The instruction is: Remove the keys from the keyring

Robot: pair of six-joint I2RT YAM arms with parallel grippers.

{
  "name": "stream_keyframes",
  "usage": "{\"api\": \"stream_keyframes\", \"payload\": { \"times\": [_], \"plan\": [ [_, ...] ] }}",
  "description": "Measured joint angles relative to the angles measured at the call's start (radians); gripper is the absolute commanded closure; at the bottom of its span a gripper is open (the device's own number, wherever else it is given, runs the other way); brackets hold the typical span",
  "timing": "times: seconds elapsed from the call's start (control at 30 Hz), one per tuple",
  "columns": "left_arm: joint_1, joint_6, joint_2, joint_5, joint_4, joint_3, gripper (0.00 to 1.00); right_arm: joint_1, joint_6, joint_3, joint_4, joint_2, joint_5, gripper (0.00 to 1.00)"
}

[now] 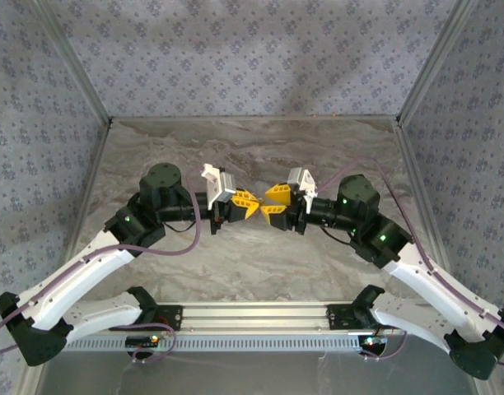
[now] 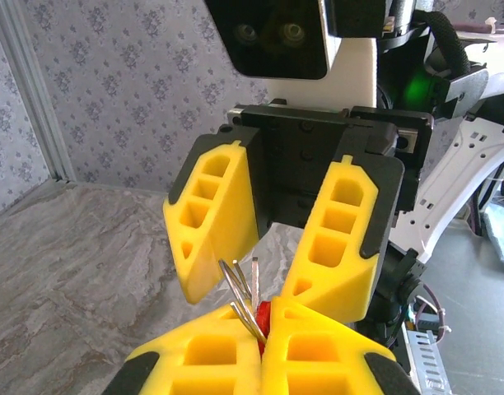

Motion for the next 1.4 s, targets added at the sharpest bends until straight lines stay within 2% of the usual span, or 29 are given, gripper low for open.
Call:
{"api": "stream_keyframes", "payload": {
  "times": [0.13,0.17,0.3,0.4,0.5,0.6,0.77,1.03,1.17,1.4],
  "plan": [
    [0.0,0.0,0.0,0.008,0.002,0.0,1.0,0.0,0.018,0.003,0.016,0.007,-0.02,0.74],
    [0.0,0.0,0.0,0.007,0.002,0.0,1.0,0.0,0.02,0.006,0.016,0.01,-0.027,0.82],
    [0.009,0.0,0.0,0.003,0.005,0.0,1.0,0.004,0.016,0.02,0.013,0.021,-0.051,0.98],
    [0.01,0.0,0.0,0.003,0.005,0.0,1.0,0.01,0.005,0.026,0.0,0.023,-0.049,1.0],
    [0.013,0.0,0.0,0.0,0.005,0.0,1.0,0.038,-0.03,0.039,-0.026,0.019,0.015,1.0],
    [0.015,0.0,0.0,-0.004,0.005,0.0,0.96,0.103,-0.091,0.039,-0.04,0.0,0.151,1.0],
    [0.014,0.0,-0.003,-0.004,0.023,0.003,0.92,0.264,-0.228,0.029,-0.028,-0.039,0.463,1.0],
    [0.017,0.0,-0.008,-0.015,0.024,0.008,0.91,0.492,-0.498,-0.032,0.13,-0.036,0.905,1.0],
    [0.021,0.0,-0.008,-0.027,0.032,0.011,0.91,0.545,-0.614,-0.054,0.217,-0.019,1.026,1.0],
    [0.027,-0.005,-0.01,-0.037,0.049,0.013,0.92,0.608,-0.779,-0.068,0.333,0.016,1.16,1.0]
  ]
}}
